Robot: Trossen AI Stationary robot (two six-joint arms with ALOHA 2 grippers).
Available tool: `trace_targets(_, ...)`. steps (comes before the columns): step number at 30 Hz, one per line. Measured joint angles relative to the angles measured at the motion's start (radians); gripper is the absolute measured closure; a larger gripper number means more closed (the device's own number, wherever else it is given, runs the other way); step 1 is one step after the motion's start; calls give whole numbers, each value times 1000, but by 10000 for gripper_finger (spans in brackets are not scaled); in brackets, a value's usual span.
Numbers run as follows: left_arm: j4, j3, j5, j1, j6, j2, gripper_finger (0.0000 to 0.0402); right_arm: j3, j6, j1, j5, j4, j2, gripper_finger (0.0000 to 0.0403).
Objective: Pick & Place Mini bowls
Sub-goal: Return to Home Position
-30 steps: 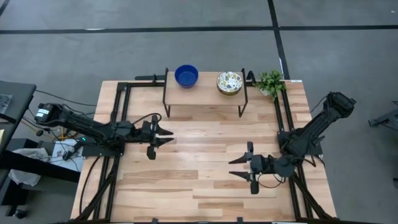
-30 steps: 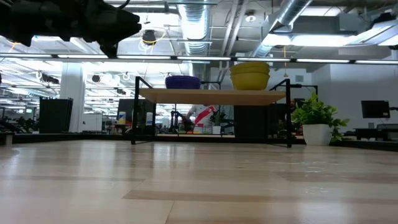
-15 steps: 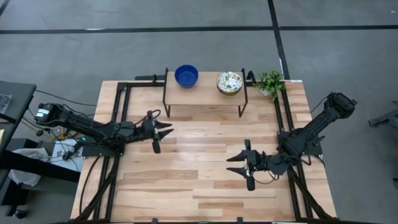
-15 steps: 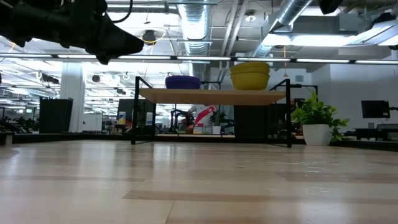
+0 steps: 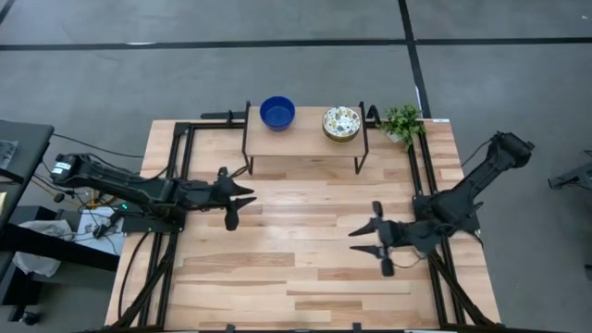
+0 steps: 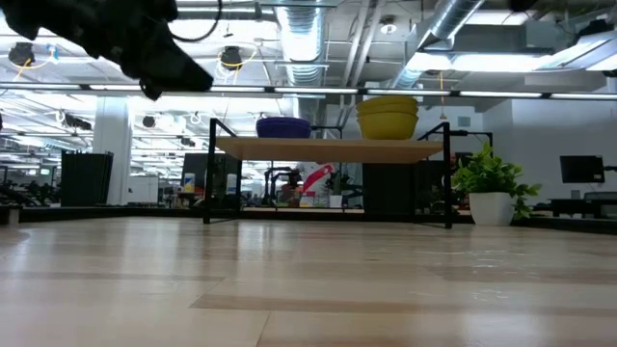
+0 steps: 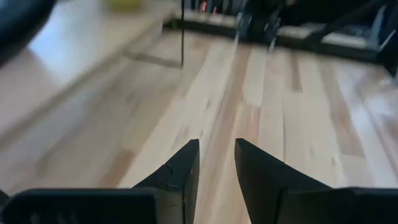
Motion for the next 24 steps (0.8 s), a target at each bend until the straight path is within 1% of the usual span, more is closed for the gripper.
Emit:
trace_targets(2, 38, -20, -13, -14, 35, -39, 300, -2, -41, 31, 10, -38, -51, 264)
trace_targets(6, 69, -76, -12, -37, 66, -136, 300, -62, -130, 94, 42, -21, -179, 262)
trace_targets(11, 66, -130, -8, -45, 65, -263, 300, -204, -126, 141, 108, -7, -367, 264)
trace_targets(14, 68, -142, 51, -45, 65, -315, 300, -306, -135, 148, 111, 71, -478, 266)
trace_targets(18, 69, -143, 161, -45, 96, -345, 300, -440, -209, 148, 108, 215, -588, 265)
trace_targets(21, 66, -143, 172, -45, 113, -351, 300, -520, -259, 148, 92, 287, -654, 264)
trace_targets(24, 62, -143, 173, -44, 117, -356, 300, -578, -265, 148, 84, 309, -718, 265)
